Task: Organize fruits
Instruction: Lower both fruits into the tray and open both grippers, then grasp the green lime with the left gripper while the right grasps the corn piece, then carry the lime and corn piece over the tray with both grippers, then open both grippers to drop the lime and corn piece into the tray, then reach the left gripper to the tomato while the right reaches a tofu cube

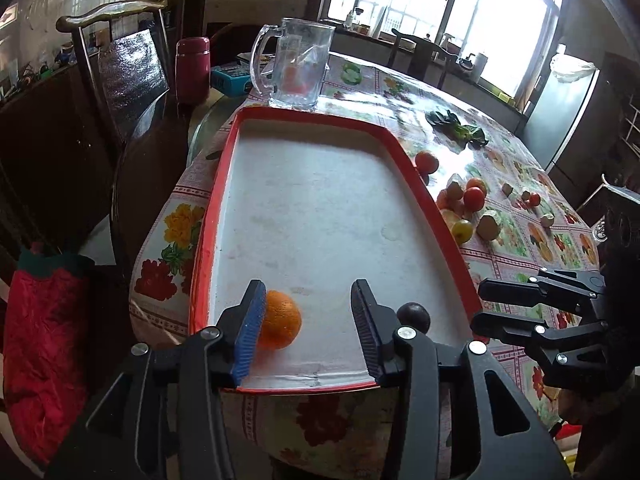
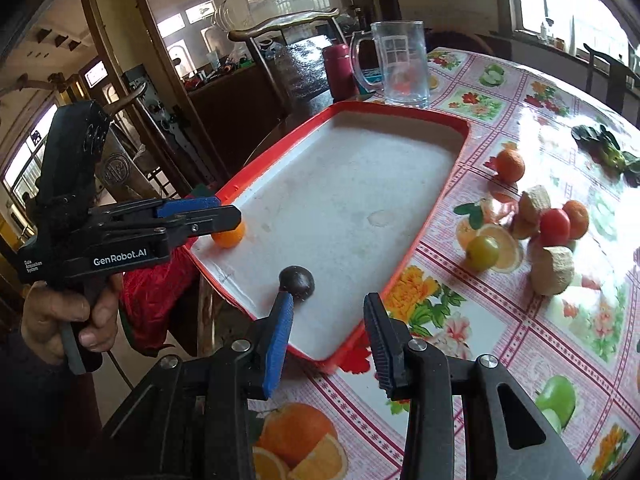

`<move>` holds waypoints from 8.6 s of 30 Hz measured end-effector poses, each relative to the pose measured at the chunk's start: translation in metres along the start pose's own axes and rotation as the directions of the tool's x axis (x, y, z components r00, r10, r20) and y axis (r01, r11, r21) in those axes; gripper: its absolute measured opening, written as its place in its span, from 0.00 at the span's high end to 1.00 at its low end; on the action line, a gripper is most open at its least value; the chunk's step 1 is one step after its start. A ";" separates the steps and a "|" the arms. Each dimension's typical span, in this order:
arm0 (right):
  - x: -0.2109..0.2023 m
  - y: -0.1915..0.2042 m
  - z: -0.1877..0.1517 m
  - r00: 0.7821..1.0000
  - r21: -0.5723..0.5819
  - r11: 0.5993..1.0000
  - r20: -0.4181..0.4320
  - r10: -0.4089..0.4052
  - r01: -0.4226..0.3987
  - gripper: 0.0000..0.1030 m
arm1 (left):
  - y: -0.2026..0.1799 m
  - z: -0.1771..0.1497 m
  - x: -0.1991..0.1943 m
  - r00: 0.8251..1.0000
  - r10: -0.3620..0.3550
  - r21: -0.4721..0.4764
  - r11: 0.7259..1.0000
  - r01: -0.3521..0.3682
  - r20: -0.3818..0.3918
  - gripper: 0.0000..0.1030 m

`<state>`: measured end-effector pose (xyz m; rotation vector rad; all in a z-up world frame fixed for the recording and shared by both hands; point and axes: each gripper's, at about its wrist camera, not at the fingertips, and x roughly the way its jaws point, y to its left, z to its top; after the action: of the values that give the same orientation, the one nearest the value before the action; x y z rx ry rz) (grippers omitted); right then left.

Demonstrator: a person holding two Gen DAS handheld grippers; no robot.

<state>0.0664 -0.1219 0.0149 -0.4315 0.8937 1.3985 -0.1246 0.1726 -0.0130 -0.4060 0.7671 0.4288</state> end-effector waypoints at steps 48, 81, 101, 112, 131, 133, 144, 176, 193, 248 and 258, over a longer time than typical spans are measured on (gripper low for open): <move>-0.108 -0.137 -0.087 0.967 0.331 0.921 0.082 -0.242 0.203 0.61 | -0.158 0.017 0.044 0.973 -0.206 0.265 0.937 0.227 -0.106 0.59; -0.011 -0.151 0.002 0.986 0.263 0.953 0.032 -0.163 0.149 0.62 | -0.158 0.052 0.126 0.953 -0.177 0.304 0.920 0.250 -0.247 0.79; -0.050 -0.123 -0.008 0.983 0.254 0.959 0.099 -0.154 0.124 0.72 | -0.144 0.045 0.083 0.960 -0.221 0.260 0.929 0.261 -0.174 0.79; -0.064 -0.088 -0.009 0.983 0.223 0.971 0.138 -0.120 0.087 0.72 | -0.125 0.037 0.045 0.969 -0.219 0.238 0.941 0.240 -0.112 0.79; -0.046 -0.028 0.008 0.990 0.130 0.991 0.138 -0.038 0.020 0.72 | -0.059 0.027 -0.001 0.986 -0.168 0.146 0.975 0.168 -0.013 0.79; -0.043 -0.024 0.009 0.990 0.120 0.993 0.135 -0.031 0.015 0.72 | -0.051 0.028 -0.004 0.987 -0.160 0.136 0.978 0.159 -0.003 0.79; -0.027 -0.005 0.018 0.993 0.093 0.996 0.117 -0.004 -0.007 0.72 | -0.016 0.028 -0.011 0.992 -0.123 0.079 0.990 0.121 0.026 0.79; 0.046 0.013 0.034 1.000 0.045 0.999 -0.007 0.014 -0.014 0.72 | 0.030 0.034 0.036 0.997 -0.070 -0.013 0.998 0.069 -0.030 0.79; 0.059 0.006 0.032 0.999 0.046 0.999 -0.035 0.018 -0.017 0.68 | 0.027 0.027 0.060 0.996 -0.014 -0.016 1.000 0.012 -0.091 0.78; -0.113 -0.102 -0.061 0.962 0.311 0.938 0.172 -0.214 0.154 0.59 | -0.133 0.027 0.031 0.981 -0.177 0.189 0.964 0.189 -0.078 0.53; -0.129 -0.132 -0.081 0.949 0.380 0.906 0.169 -0.266 0.186 0.59 | -0.160 0.030 0.042 0.968 -0.226 0.196 0.950 0.243 -0.109 0.53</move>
<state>0.1795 -0.2882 0.0299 -0.0942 0.8665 1.0154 0.0009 0.0629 0.0062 -0.3157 0.8263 0.1061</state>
